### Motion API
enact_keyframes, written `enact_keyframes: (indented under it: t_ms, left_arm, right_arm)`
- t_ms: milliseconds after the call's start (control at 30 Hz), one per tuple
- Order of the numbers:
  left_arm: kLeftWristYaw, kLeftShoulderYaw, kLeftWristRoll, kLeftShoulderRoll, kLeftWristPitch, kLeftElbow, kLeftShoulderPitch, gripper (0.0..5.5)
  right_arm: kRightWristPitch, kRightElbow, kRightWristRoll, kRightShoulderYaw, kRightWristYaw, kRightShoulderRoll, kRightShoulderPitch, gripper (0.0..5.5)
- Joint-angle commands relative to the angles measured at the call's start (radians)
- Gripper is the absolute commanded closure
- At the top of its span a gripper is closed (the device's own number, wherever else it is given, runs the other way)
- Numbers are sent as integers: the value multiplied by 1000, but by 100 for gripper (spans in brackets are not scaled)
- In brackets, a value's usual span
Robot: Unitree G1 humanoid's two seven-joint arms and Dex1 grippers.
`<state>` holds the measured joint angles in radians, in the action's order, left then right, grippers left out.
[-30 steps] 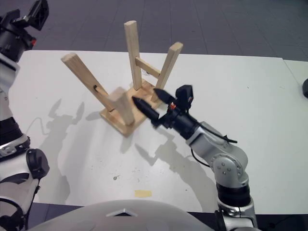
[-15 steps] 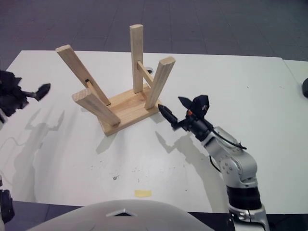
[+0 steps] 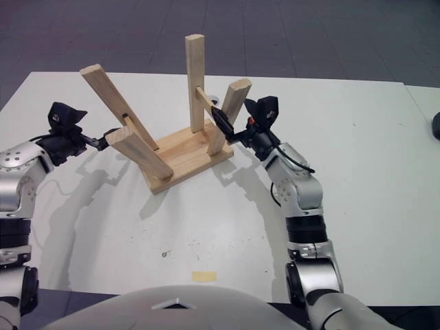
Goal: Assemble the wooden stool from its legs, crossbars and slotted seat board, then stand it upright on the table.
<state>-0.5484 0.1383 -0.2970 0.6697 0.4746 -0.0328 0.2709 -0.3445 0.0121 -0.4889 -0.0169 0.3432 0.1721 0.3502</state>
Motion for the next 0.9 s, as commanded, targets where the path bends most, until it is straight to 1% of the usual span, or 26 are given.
enact_keyframes:
  t_ms: [33,167,300,433,500,600,667,767,833,900]
  left_arm:
    - [152,15,40,-92,33,32,22,11]
    - [207,-30,64,-164,37,66,33,11]
    - [221,-87,110,-207,9,31,106,11]
    - [214,-158,171,-246,-48,-41,186,11]
    - [225,-174,186,-277,-70,-61,223,11]
    - [239,-128,142,-316,-42,-38,251,11]
    - [224,-112,131,-305,-28,-6,245,11]
    - [188,-64,111,-245,-14,34,206,11]
    - [149,-4,96,-191,-56,50,167,11]
    - [96,84,44,-146,-96,47,140,11]
  right_arm:
    - [-20,85,42,-32,-112,-94,-58,10]
    - [-15,144,70,-42,-168,-144,-89,10]
    - [0,210,160,-9,-273,-145,-140,10]
    - [-87,346,208,32,-372,-134,-242,10]
    - [-147,426,211,24,-394,-135,-299,10]
    - [-216,508,195,-11,-387,-138,-338,10]
    - [-231,536,177,-4,-364,-132,-343,10]
    - [-206,543,80,99,-287,-103,-338,10]
    - [-222,556,-72,185,-177,-62,-328,10]
    - [-231,555,-179,256,-18,47,-344,10]
